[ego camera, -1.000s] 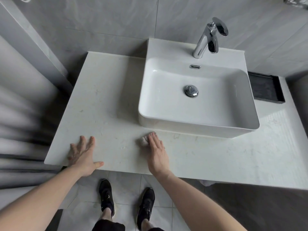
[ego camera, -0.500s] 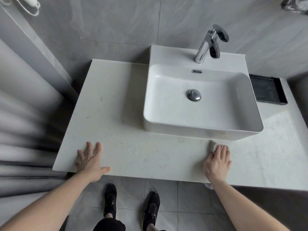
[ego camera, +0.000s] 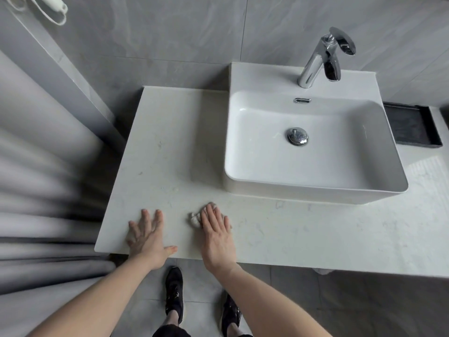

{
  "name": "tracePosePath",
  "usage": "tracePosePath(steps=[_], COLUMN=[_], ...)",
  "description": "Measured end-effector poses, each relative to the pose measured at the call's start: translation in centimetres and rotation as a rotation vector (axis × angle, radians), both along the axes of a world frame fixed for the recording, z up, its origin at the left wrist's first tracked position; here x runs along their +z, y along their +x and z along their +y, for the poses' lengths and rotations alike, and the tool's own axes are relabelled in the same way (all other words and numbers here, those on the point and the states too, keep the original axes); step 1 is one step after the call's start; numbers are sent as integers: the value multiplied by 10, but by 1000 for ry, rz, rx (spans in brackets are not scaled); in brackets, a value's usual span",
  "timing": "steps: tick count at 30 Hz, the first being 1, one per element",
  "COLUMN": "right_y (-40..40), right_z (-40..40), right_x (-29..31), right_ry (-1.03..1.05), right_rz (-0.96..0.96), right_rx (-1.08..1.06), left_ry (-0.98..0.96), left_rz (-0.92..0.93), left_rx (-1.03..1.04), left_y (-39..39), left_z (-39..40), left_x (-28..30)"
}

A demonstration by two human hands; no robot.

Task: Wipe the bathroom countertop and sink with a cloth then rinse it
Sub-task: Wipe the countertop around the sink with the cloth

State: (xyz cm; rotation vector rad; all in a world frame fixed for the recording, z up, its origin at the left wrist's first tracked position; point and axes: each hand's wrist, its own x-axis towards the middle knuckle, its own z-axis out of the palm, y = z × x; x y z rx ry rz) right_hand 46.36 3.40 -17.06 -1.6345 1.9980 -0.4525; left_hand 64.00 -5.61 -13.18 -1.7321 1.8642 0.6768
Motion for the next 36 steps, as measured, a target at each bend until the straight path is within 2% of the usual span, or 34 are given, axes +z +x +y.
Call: tracePosePath(steps=[2, 4, 8, 14, 16, 18, 20, 24, 29, 33, 36], right_y=[-4, -20, -81, -170, -173, -163, -143, -93, -31, 3, -4], right_z=[3, 7, 28, 49, 40, 23, 1, -47, -73, -67, -48], right_x=[0, 2, 12, 10, 10, 7, 1, 8, 10, 7, 3], right_ry=[-6, -45, -140, -48, -30, -31, -33, -56, -54, -42, -47], right_rz=[-31, -100, -167, 14, 7, -8, -52, -172, -230, -181, -123], right_rx=[47, -2, -279, -835, -963, -989, -1010, -1196, -1135, -905, -687], left_ry=[-5, 5, 16, 22, 22, 21, 21, 21, 24, 14, 4], left_rz=[-7, -2, 2, 18, 21, 13, 5, 15, 36, 25, 14], left_rx=[-7, -9, -12, -8, -7, -10, -13, -15, -21, -31, -46], left_y=[-1, -1, 0, 0, 0, 0, -1, 0, 1, 0, 0], left_z=[1, 0, -1, -1, -1, -1, -1, -1, -1, 0, 0], left_x=[1, 2, 1, 1, 1, 1, 0, -2, -3, -1, -1])
